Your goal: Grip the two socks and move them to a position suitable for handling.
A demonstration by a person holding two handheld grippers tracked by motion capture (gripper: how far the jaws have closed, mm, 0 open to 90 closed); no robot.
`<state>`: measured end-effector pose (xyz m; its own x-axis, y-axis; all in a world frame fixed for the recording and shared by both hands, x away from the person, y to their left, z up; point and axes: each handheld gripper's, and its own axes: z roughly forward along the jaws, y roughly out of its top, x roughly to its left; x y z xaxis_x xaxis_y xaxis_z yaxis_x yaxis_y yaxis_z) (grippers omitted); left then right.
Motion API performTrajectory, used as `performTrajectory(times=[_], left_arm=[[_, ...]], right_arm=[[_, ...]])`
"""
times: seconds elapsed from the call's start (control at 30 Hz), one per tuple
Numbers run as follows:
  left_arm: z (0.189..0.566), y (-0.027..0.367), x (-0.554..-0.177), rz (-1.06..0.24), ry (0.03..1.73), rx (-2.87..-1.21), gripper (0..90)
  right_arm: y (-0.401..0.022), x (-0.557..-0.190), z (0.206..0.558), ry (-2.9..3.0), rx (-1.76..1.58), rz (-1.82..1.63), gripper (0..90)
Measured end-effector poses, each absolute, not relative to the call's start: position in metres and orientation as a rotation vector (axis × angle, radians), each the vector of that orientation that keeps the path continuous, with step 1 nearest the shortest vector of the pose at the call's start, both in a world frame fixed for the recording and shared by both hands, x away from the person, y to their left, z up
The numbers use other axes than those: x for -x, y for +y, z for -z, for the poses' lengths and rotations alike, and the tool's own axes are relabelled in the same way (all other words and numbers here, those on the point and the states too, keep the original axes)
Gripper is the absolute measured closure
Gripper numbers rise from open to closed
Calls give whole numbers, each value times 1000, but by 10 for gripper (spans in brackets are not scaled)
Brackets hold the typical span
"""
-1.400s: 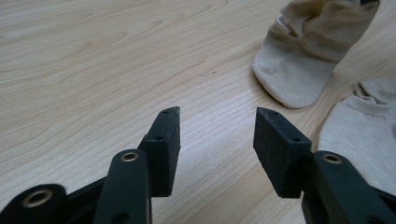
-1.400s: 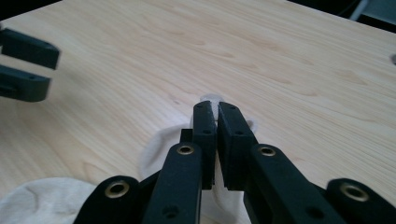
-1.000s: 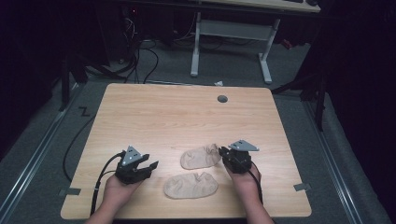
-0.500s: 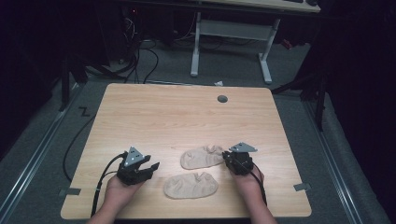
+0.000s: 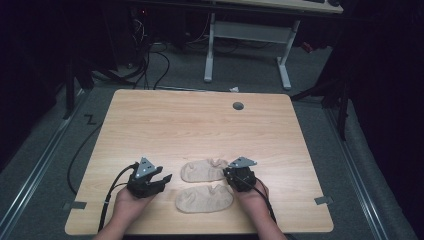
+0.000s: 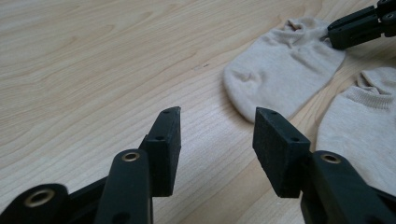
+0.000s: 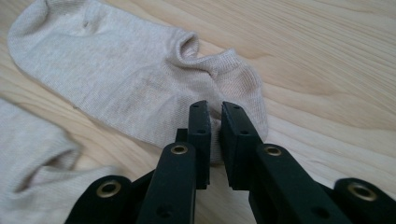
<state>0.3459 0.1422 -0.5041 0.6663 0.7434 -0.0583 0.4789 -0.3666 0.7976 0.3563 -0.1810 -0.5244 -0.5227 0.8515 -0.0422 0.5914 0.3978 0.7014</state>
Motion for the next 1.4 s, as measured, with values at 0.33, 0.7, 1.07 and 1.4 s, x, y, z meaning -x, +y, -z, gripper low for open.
performTrajectory(times=[0.33,0.7,1.07,1.4], left_arm=[[511,126,-349,-393,944,-2074,520],[519,101,-370,-362,957,-2098,558],[528,96,-373,-358,990,-2127,753],[512,96,-363,-437,940,-2026,869]], right_arm=[[-185,-349,517,2229,-1224,-969,768],[-200,-354,515,2173,-1285,-1031,708],[-190,-366,528,2251,-1318,-989,809],[-188,-354,512,2175,-1195,-1041,856]])
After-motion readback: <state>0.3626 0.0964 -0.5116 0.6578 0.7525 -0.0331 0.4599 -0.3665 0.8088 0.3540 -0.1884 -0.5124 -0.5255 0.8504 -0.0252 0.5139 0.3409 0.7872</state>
